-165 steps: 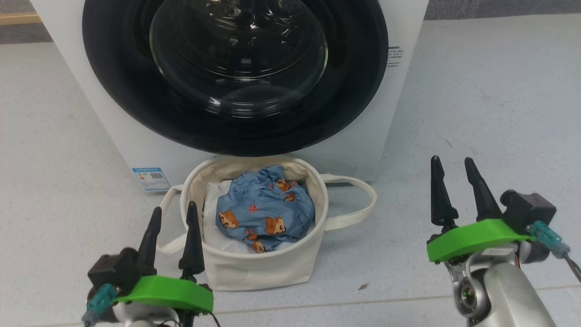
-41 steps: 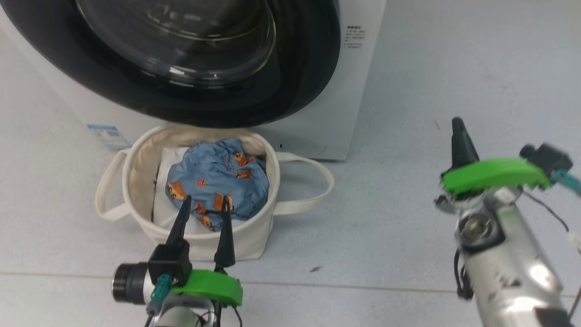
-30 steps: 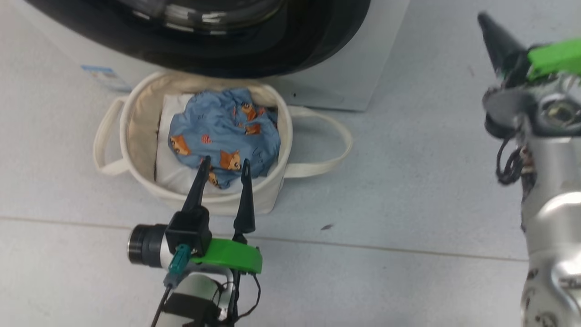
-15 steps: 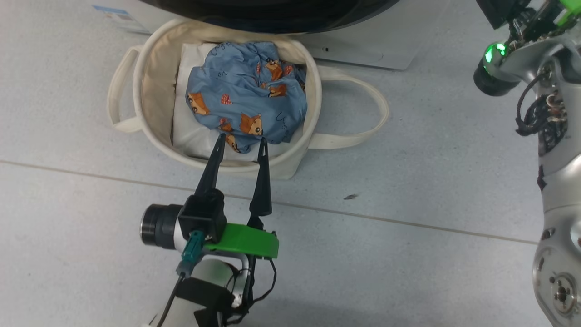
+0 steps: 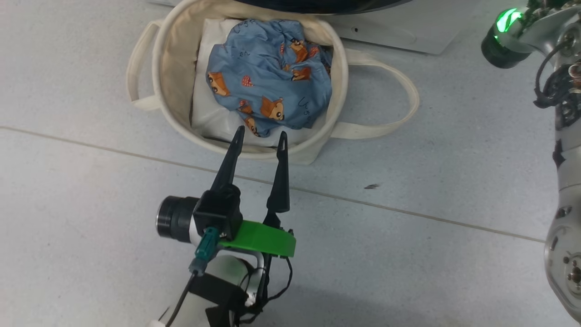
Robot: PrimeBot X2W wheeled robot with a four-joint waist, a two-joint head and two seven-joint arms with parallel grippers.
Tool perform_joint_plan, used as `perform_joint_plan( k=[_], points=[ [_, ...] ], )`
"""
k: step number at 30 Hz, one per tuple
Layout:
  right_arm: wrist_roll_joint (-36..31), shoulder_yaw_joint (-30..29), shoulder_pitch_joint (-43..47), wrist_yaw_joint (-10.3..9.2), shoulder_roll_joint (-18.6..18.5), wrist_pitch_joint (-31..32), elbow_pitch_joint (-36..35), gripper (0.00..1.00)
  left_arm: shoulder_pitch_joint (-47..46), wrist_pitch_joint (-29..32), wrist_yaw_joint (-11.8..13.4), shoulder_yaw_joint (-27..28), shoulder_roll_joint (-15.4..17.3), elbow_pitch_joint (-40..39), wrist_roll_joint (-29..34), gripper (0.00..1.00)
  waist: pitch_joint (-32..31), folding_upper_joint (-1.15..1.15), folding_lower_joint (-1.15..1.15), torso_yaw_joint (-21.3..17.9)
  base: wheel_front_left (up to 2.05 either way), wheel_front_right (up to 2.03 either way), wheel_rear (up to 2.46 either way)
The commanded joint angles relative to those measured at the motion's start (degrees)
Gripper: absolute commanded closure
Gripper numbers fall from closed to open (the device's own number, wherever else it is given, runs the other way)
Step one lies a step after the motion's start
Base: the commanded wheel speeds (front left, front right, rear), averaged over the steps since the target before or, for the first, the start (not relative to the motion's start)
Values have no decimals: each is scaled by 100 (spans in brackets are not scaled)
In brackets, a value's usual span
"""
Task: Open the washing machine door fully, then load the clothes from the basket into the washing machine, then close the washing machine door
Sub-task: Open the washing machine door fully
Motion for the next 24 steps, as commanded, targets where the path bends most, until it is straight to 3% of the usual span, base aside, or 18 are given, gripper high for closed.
perform_joint_plan(
  k=[1,15,24],
  points=[
    [20,47,-232,2,79,64,-160,100,-55,-69,90,102,81,-190,-48,0,29,0,0,45,0,0,0],
    [245,202,-316,2,111,693,64,100,-67,-69,206,25,81,-385,-26,0,54,0,0,175,0,0,0],
    [368,313,662,2,333,936,-245,100,104,-69,144,116,81,-314,-57,0,-402,0,0,176,0,0,0]
  ],
)
